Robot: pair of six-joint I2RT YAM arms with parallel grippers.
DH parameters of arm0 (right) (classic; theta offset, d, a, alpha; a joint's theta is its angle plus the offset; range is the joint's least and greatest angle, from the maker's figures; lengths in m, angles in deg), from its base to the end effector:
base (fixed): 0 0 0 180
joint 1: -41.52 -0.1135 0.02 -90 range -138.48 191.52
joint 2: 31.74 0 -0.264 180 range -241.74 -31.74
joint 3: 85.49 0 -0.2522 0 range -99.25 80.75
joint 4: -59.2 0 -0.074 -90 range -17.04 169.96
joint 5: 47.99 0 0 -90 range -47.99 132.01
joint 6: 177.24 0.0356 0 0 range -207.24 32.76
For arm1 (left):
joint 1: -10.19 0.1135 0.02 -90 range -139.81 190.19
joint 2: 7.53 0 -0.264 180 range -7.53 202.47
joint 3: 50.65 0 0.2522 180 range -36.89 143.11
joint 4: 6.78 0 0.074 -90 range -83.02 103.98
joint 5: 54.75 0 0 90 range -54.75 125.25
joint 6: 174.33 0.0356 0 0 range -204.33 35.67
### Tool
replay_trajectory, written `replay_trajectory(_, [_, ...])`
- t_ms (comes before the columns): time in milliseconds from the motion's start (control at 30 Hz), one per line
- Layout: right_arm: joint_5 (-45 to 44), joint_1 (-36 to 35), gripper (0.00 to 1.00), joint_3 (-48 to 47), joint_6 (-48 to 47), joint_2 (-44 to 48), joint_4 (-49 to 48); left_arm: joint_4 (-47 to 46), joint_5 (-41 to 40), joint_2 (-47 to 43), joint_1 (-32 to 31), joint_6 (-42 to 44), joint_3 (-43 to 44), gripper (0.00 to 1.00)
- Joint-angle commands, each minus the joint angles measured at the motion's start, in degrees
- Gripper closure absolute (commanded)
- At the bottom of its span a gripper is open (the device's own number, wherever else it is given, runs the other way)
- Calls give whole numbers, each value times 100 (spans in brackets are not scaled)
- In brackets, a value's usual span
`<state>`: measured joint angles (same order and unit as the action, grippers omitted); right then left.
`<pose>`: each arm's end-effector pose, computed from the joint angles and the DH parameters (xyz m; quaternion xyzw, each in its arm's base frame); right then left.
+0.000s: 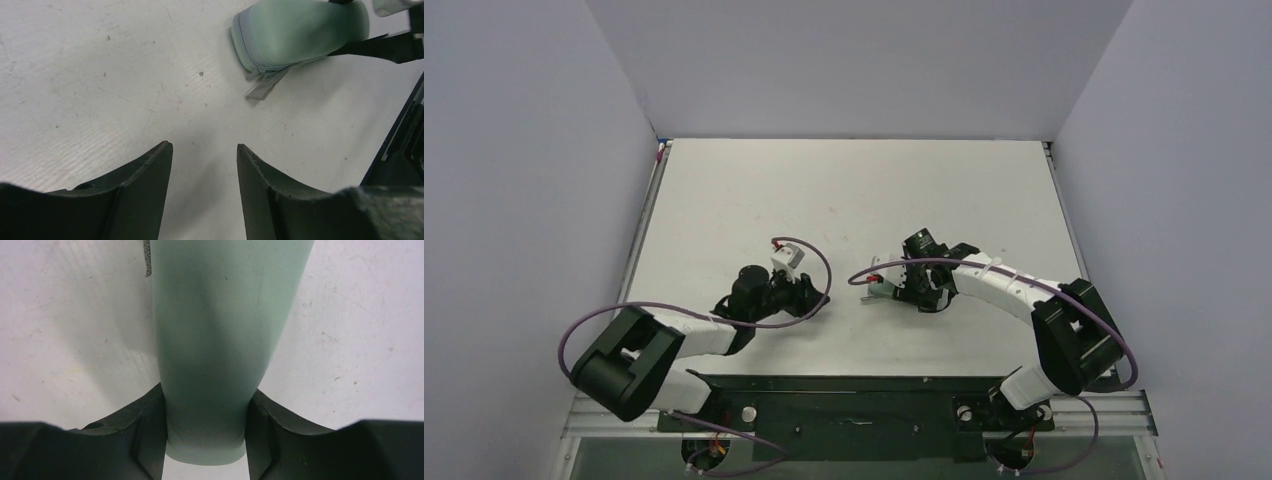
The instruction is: Open the umbrella
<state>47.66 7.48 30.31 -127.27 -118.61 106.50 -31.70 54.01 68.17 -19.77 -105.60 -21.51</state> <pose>0.2266 0.1573 0.1771 -0.5992 0.7800 0.0394 0.1760 0.1921 -0.1239 0.1465 0.1531 0.8069 -0.3612 0.4415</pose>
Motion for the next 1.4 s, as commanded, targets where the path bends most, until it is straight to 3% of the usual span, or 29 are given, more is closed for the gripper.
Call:
replay_trajectory(0, [625, -2, 76, 303, -1243, 77, 387, -1229, -84, 767, -177, 242, 261, 53])
replay_trajectory(333, [728, 51, 78, 425, -1137, -11, 79, -2704, 204, 2640, -768, -5, 832, 57])
replay_trajectory(867, [889, 217, 78, 376, -938, 8, 92, -3613, 91, 3906, -1363, -195, 1182, 61])
replay_trajectory(1000, [897, 224, 79, 342, -971, -26, 120, -3706, 33, 4108, -1364, -182, 1273, 74])
replay_trajectory(1033, [896, 228, 79, 341, -980, -35, 132, -3714, 12, 4116, -1364, -174, 1283, 84])
replay_trajectory(1133, [873, 248, 80, 341, -1032, -43, 181, -3679, 22, 4031, -1344, -152, 1251, 99])
replay_trajectory(1367, [799, 290, 83, 457, -1245, 35, 300, -3360, -60, 3627, -936, -301, 1088, 100])
